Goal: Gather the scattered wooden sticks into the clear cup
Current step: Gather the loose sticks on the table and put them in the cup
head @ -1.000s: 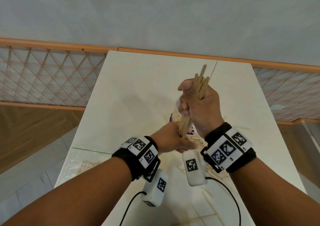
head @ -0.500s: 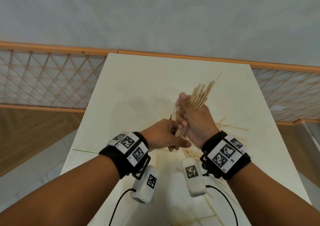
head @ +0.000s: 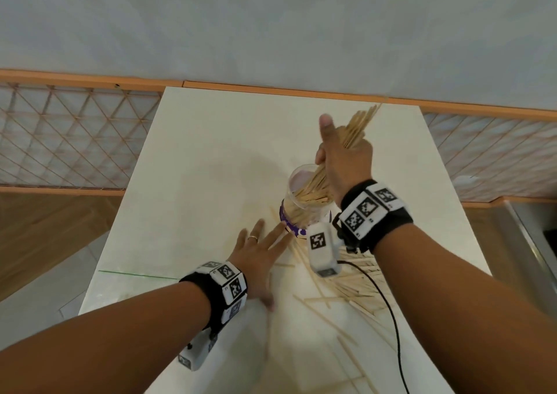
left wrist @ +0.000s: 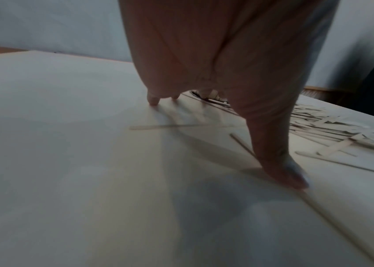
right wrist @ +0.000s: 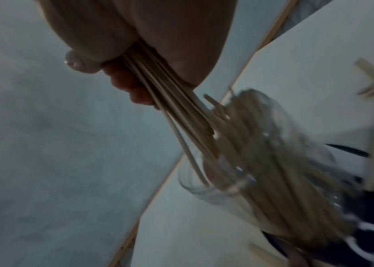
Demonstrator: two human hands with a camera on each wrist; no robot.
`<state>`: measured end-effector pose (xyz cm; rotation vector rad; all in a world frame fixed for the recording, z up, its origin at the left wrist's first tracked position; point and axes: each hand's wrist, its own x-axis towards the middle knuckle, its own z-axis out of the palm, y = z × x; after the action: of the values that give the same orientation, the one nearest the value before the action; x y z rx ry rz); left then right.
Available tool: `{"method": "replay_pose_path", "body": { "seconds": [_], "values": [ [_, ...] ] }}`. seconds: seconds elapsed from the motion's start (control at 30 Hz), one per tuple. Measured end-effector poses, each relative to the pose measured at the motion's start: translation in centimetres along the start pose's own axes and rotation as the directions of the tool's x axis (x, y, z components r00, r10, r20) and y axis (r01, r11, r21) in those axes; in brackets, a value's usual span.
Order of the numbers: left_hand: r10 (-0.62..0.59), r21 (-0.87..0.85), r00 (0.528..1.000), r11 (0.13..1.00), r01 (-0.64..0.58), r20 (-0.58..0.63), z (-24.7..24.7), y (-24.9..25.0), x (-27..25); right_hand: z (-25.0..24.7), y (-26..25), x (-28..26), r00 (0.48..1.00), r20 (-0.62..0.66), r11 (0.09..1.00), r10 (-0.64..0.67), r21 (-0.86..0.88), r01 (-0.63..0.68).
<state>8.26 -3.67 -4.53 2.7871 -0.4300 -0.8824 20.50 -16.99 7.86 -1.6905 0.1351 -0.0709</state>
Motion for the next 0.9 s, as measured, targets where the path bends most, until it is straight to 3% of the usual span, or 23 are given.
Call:
{"method": "replay_pose_path", "body": {
  "seconds": [0.2,0.27,0.33,0.4,0.5,0.57,0.67,0.73,0.77,0.83,0.9],
  "values": [
    [-0.007,0.020,0.988,1.000,0.010,-0.155,1.1,1.4,0.9,-0.3,2.9,-0.4,0.999,-0.006,0.999,-0.046,-0.020,0.046],
    [0.001,0.047,0.977,0.999,0.009,-0.214,1.2,1.8,0.7,-0.5,3.0,-0.5,0.994,0.002,0.992,-0.110,-0.065,0.109],
    [0.018,0.054,0.961,0.999,-0.004,-0.275,1.3,2.0,0.4,-0.3,3.4,-0.8,0.974,0.096,0.956,-0.207,-0.191,0.222],
    [0.014,0.012,0.952,1.000,-0.011,-0.305,1.5,2.3,0.0,0.0,4.2,-1.5,0.913,0.280,0.830,-0.298,-0.397,0.393],
    [-0.018,-0.087,0.951,0.996,-0.010,-0.308,2.0,2.6,-0.6,0.7,5.9,-2.1,0.790,0.525,0.416,-0.317,-0.671,0.613],
    [-0.018,-0.127,0.948,0.992,-0.023,-0.317,2.4,2.8,-0.9,1.1,6.3,-2.1,0.781,0.585,0.242,-0.221,-0.743,0.625],
    [-0.003,-0.147,0.947,0.988,-0.047,-0.322,2.8,2.8,-1.2,1.6,5.8,-2.0,0.800,0.593,0.137,-0.093,-0.788,0.601],
    [0.007,-0.192,0.961,0.980,-0.062,-0.277,2.7,2.6,-1.7,1.4,4.8,-1.9,0.798,0.597,0.130,-0.083,-0.787,0.602],
    [0.018,-0.196,0.966,0.978,-0.070,-0.257,2.7,2.4,-2.1,0.9,4.3,-1.7,0.803,0.585,0.172,-0.116,-0.784,0.596],
    [0.010,-0.165,0.967,0.985,-0.054,-0.256,2.7,1.8,-2.9,-1.3,3.9,-1.4,0.835,0.480,0.342,-0.268,-0.763,0.549],
    [-0.088,-0.173,0.960,0.984,0.042,-0.268,2.8,0.9,-3.7,-4.9,4.9,-1.1,0.870,0.328,0.465,-0.369,-0.745,0.478]
  ]
}}
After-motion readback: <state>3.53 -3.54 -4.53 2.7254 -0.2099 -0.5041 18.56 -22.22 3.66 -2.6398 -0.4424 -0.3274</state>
